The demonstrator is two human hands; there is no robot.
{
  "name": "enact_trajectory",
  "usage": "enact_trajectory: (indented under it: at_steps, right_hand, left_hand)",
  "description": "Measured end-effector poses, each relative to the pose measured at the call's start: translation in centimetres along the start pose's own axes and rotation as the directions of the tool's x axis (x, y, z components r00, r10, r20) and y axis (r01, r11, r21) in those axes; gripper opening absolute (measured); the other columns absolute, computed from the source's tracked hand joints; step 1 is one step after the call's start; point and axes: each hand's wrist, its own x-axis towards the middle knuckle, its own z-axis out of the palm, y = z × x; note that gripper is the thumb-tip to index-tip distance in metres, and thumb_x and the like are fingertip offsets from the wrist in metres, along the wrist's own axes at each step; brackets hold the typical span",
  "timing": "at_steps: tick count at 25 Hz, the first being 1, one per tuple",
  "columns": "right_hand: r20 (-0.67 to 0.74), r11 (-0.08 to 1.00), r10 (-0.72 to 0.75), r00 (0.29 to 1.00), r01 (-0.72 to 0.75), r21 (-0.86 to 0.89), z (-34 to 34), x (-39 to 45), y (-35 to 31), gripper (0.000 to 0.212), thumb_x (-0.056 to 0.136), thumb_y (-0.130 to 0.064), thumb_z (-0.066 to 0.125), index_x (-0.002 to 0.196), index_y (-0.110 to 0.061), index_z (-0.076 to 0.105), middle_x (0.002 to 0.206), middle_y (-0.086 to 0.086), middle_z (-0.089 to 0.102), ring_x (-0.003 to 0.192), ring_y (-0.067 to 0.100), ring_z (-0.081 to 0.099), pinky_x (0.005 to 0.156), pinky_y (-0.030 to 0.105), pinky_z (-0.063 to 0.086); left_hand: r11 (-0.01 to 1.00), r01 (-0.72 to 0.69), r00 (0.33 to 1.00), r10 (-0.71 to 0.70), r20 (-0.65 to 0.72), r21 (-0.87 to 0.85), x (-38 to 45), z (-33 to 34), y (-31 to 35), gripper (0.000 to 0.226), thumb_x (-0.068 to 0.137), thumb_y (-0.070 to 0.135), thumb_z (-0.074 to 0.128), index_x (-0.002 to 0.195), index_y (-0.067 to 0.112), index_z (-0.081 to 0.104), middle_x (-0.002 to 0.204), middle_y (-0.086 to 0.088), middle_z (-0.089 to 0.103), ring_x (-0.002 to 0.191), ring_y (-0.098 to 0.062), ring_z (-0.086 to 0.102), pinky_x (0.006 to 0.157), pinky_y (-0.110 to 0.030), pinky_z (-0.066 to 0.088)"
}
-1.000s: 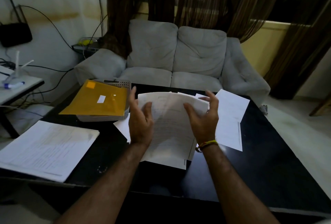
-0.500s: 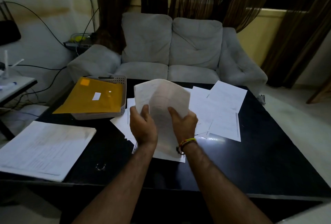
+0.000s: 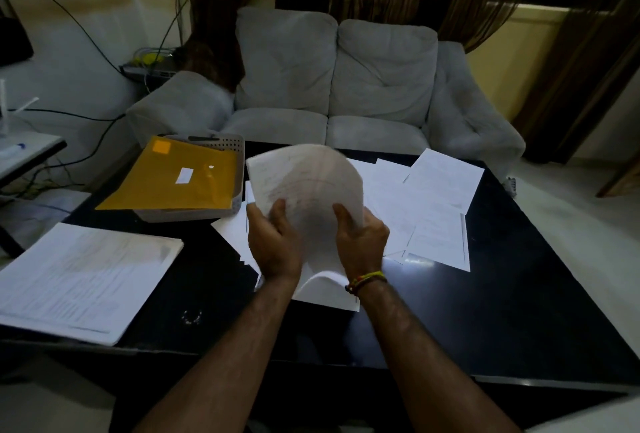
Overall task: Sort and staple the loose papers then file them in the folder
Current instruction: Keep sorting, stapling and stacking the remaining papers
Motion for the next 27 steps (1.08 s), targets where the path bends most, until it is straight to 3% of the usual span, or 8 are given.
enact_trajectory:
  at_steps: [2,8,11,14,19,21,25,27]
  right_hand:
    - [-0.001,0.997,-0.069,0.998,0.069,-0.046,0.5,0.6,0.6,0.023,0.087,-0.024,0.071,0.079,-0.003,0.068,0.068,0.002,0.064,0.057,0.007,0.053,0.053,0.012,0.045]
    - [0.238,0.968,0.129,0.963,-0.071,-0.24,1.1,2.5,2.1,0.032,0.091,-0.042,0.063,0.09,-0.011,0.07,0.081,0.007,0.071,0.072,0.027,0.065,0.065,0.036,0.056]
    - [0.38,0.851,0.51,0.772,-0.386,-0.357,1.3,3.4,4.7,0.039,0.081,-0.035,0.075,0.106,-0.005,0.07,0.103,0.011,0.071,0.096,0.027,0.067,0.082,0.034,0.055]
    - [0.453,0.722,0.677,0.58,-0.404,-0.562,1.3,0.9,7.8,0.052,0.08,-0.035,0.076,0.118,-0.003,0.063,0.116,0.011,0.067,0.108,0.025,0.063,0.085,0.027,0.051]
    - [0.484,0.675,0.731,0.48,-0.409,-0.614,1.9,-0.8,9.7,0.056,0.081,-0.039,0.074,0.123,-0.004,0.059,0.122,0.011,0.064,0.109,0.026,0.062,0.088,0.03,0.051]
    - [0.442,0.66,0.719,0.536,-0.328,-0.676,2.3,-0.7,9.6,0.055,0.082,-0.042,0.072,0.121,-0.007,0.057,0.122,0.011,0.062,0.112,0.029,0.06,0.089,0.034,0.05]
    - [0.28,0.642,0.395,0.875,-0.045,-0.765,4.4,1.1,9.0,0.037,0.09,-0.04,0.061,0.114,-0.014,0.051,0.113,0.009,0.061,0.107,0.032,0.058,0.083,0.041,0.048]
    - [0.273,0.629,0.292,0.917,0.031,-0.777,6.2,2.8,10.0,0.03,0.091,-0.034,0.057,0.115,-0.015,0.053,0.114,0.007,0.058,0.109,0.031,0.054,0.084,0.042,0.045]
  left_hand:
    - [0.999,-0.003,1.0,0.003,0.007,0.033,1.0,0.1,-0.1,0.037,0.098,0.035,0.05,0.12,0.005,0.048,0.121,-0.012,0.062,0.105,-0.024,0.063,0.067,-0.012,0.043]
    - [0.972,0.168,0.98,-0.183,0.08,0.167,3.1,-0.4,-2.4,0.032,0.098,0.04,0.048,0.112,0.011,0.053,0.108,0.0,0.062,0.091,-0.017,0.059,0.069,-0.025,0.049]
    - [0.896,0.246,0.94,-0.314,0.134,0.369,5.4,0.1,-6.6,0.044,0.096,0.05,0.044,0.097,0.009,0.06,0.098,-0.008,0.066,0.09,-0.029,0.061,0.078,-0.038,0.05]
    - [0.806,0.198,0.885,-0.392,0.252,0.558,5.5,0.8,-11.9,0.045,0.098,0.042,0.044,0.086,0.002,0.061,0.092,-0.017,0.067,0.087,-0.037,0.061,0.073,-0.037,0.046]
    - [0.831,0.091,0.933,-0.264,0.246,0.548,3.3,0.0,-15.9,0.026,0.096,0.033,0.052,0.092,0.008,0.059,0.087,-0.014,0.068,0.082,-0.037,0.061,0.066,-0.036,0.047]
    - [0.859,-0.002,0.952,-0.156,0.265,0.512,2.5,-0.3,-16.4,0.022,0.096,0.032,0.052,0.091,0.011,0.057,0.08,-0.011,0.067,0.074,-0.036,0.062,0.06,-0.038,0.048]
    - [0.837,-0.053,0.953,-0.12,0.277,0.545,2.4,-0.3,-16.5,0.021,0.098,0.034,0.048,0.094,0.014,0.054,0.078,-0.01,0.066,0.072,-0.035,0.061,0.058,-0.036,0.046]
    - [0.844,-0.052,0.952,-0.12,0.283,0.534,2.5,-0.3,-16.4,0.021,0.098,0.033,0.048,0.095,0.014,0.054,0.078,-0.009,0.066,0.073,-0.033,0.061,0.058,-0.034,0.044]
